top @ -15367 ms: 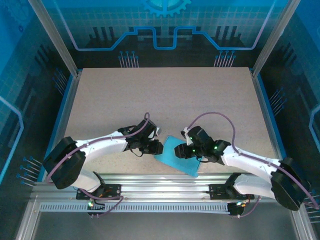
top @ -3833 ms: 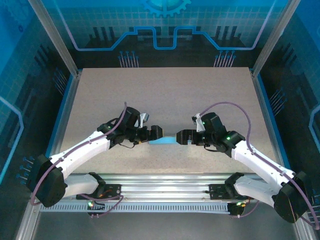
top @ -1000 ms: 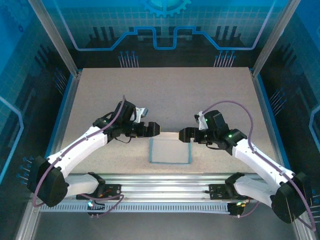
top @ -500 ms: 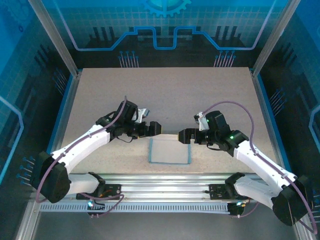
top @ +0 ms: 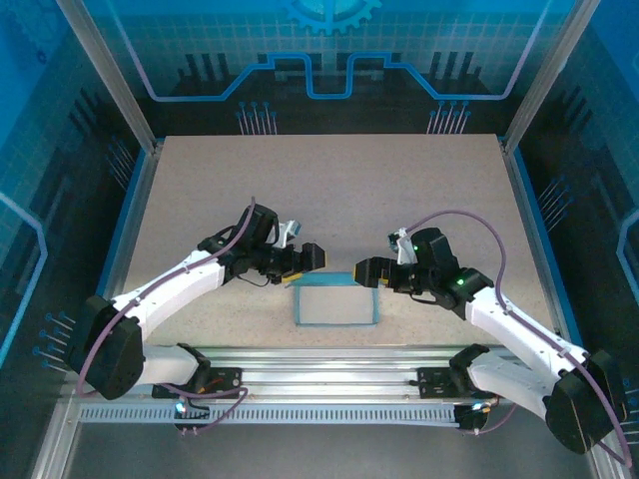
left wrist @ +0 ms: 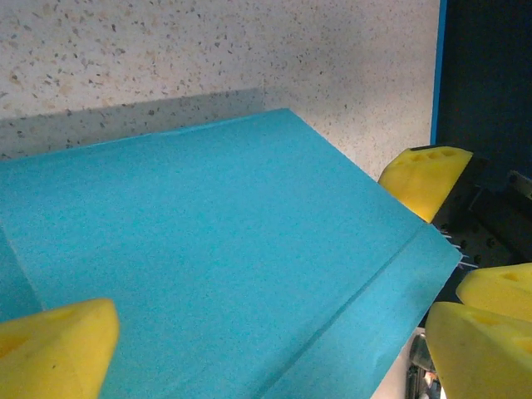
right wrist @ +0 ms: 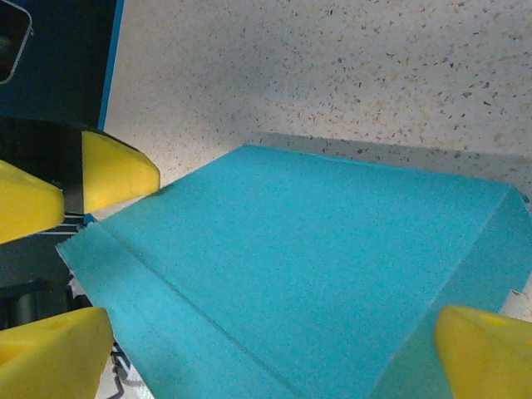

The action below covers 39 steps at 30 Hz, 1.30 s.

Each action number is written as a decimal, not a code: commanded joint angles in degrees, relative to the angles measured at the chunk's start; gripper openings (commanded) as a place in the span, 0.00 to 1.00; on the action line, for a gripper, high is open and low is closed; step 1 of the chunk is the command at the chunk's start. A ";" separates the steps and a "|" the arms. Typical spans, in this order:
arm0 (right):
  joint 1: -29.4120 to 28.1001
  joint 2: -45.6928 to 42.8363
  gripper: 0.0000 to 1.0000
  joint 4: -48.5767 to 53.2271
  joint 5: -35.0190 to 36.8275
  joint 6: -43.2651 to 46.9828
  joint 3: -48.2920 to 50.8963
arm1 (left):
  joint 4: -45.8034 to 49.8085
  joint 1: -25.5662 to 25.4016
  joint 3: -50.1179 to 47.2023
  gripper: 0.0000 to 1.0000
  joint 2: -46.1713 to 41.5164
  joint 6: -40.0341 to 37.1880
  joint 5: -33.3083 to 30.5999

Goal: Fold the paper box

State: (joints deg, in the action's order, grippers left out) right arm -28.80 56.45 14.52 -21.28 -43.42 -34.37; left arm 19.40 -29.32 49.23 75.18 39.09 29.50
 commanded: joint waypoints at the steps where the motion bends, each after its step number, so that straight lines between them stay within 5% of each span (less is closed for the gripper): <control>1: 0.37 -0.89 1.00 -2.48 -0.57 -2.01 0.95 | 0.05 -0.29 -0.96 0.96 0.29 1.03 0.94; 11: 0.38 0.91 1.00 0.97 2.43 -1.00 0.88 | 13.15 -0.28 2.50 0.96 -1.61 -4.98 -10.35; 39: -0.29 5.25 0.93 -2.84 -0.78 -3.15 -0.93 | 5.15 -2.23 4.03 0.90 3.26 0.25 1.16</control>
State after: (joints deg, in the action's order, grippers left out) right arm -28.82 61.08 13.50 -20.01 -45.67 -34.09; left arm 28.56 -30.98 51.96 77.84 37.34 26.87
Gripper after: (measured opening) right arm 0.931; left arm 0.905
